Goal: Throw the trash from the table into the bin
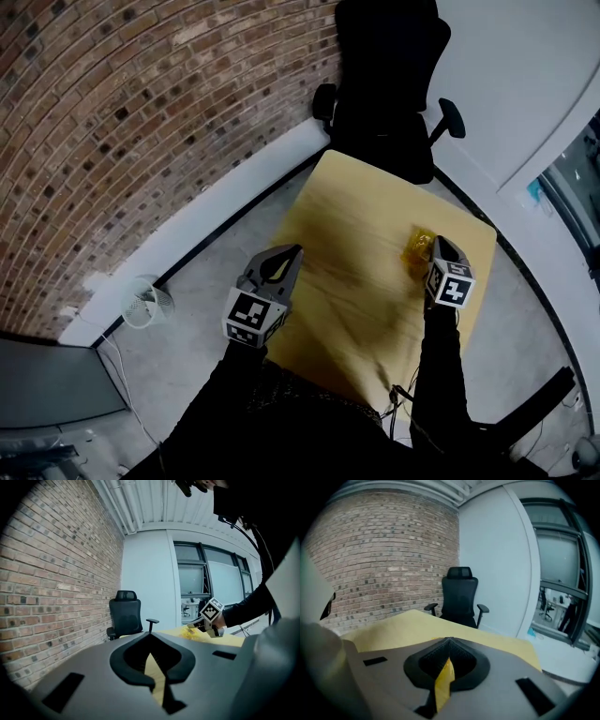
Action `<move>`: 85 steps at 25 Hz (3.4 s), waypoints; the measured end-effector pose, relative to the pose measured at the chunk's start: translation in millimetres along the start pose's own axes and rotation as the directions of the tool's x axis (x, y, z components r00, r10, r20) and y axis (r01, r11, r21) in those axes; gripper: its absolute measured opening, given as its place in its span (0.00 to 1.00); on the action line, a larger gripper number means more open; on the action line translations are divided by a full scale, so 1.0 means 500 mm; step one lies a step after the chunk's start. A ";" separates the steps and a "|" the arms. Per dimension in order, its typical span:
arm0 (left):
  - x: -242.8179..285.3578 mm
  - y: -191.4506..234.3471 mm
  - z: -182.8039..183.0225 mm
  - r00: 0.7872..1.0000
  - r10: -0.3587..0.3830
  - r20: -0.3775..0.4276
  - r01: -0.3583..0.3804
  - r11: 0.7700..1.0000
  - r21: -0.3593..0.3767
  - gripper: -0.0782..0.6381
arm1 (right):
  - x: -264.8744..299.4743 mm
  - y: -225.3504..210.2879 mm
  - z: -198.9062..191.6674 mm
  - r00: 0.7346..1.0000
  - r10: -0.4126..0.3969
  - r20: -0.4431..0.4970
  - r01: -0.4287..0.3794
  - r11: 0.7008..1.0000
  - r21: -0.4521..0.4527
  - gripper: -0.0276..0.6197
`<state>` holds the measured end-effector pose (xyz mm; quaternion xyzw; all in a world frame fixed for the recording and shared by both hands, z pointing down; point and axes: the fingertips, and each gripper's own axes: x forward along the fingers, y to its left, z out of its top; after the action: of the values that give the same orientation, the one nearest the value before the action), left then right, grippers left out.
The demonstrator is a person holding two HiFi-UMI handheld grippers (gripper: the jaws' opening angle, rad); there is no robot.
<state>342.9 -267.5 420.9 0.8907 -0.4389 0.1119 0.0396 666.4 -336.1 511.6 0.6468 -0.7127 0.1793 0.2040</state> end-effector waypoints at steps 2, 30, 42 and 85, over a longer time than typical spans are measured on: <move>-0.013 0.010 -0.003 1.000 0.017 0.005 -0.017 1.000 -0.007 0.12 | -0.011 0.045 0.027 0.998 0.040 0.039 -0.037 0.997 -0.073 0.06; -0.562 0.405 -0.146 0.836 0.548 -0.017 -0.543 0.823 -0.167 0.12 | 0.018 0.932 0.167 0.795 0.606 0.035 -0.549 0.742 -0.384 0.06; -0.909 0.580 -0.245 0.706 0.705 -0.063 -0.700 0.683 -0.208 0.12 | -0.052 1.427 0.127 0.635 0.771 -0.039 -0.699 0.553 -0.455 0.06; -1.382 0.914 -0.517 0.354 0.897 -0.266 -0.920 0.283 -0.271 0.12 | -0.050 2.228 -0.132 0.291 0.895 -0.339 -0.889 0.122 -0.441 0.06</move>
<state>-468.5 30.7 497.8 0.4526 -0.8770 0.0554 0.1517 -436.4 -170.5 564.1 0.0015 -0.9719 0.0456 0.2309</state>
